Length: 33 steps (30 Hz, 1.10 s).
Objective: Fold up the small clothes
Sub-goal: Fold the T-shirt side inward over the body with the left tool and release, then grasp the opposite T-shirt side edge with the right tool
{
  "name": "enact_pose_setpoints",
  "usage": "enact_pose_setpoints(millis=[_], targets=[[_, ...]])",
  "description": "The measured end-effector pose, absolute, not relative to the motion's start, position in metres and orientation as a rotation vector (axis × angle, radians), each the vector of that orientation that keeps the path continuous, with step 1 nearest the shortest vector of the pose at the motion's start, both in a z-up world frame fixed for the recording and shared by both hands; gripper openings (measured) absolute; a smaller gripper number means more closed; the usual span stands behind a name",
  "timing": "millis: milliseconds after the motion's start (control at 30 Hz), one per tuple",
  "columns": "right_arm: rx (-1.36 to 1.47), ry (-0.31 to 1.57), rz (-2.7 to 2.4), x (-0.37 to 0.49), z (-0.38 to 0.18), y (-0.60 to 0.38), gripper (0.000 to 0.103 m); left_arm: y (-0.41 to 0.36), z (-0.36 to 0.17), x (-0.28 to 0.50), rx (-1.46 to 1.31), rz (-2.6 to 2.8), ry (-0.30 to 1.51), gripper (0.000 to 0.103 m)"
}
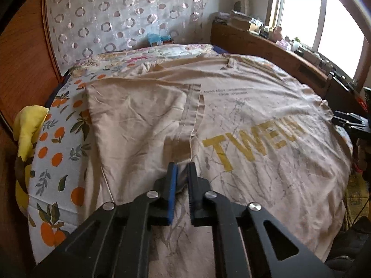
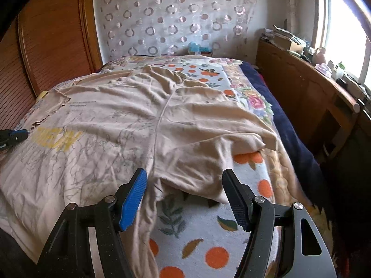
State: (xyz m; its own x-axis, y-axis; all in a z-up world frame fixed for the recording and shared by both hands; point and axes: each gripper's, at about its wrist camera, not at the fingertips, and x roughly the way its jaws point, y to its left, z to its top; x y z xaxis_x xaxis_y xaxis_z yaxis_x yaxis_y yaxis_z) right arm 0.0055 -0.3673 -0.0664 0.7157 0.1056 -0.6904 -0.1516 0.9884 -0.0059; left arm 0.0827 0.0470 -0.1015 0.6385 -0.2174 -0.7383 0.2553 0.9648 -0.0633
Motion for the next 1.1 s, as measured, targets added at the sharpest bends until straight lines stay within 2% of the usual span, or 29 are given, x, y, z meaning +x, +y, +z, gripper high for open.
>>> enact_pose_setpoints(millis=[233, 300, 433, 533, 600, 667, 733, 1100], targets=[[-0.039, 0.749, 0.111, 0.0, -0.061, -0.378, 0.069, 0.043, -0.084, 0.068, 0.046, -0.278, 0.798, 0.01], [-0.034, 0.748, 0.104, 0.003, -0.059, -0.378, 0.069, 0.041, -0.081, 0.066, 0.043, -0.277, 0.79, 0.017], [-0.031, 0.748, 0.085, 0.009, -0.058, -0.386, 0.069, 0.037, -0.073, 0.06, 0.039, -0.284, 0.748, 0.041], [-0.023, 0.752, 0.066, 0.012, -0.059, -0.392, 0.069, 0.034, -0.067, 0.055, 0.043, -0.293, 0.713, 0.046], [-0.014, 0.757, 0.059, 0.017, -0.061, -0.395, 0.069, 0.031, -0.064, 0.052, 0.049, -0.296, 0.698, 0.054], [-0.002, 0.767, 0.056, 0.019, -0.062, -0.397, 0.069, 0.03, -0.061, 0.049, 0.039, -0.308, 0.678, 0.073], [-0.001, 0.774, 0.057, 0.021, -0.062, -0.399, 0.069, 0.029, -0.058, 0.048, 0.027, -0.321, 0.664, 0.081], [0.044, 0.803, 0.055, 0.058, -0.058, -0.412, 0.069, 0.029, -0.057, 0.042, 0.002, -0.28, 0.639, 0.081]])
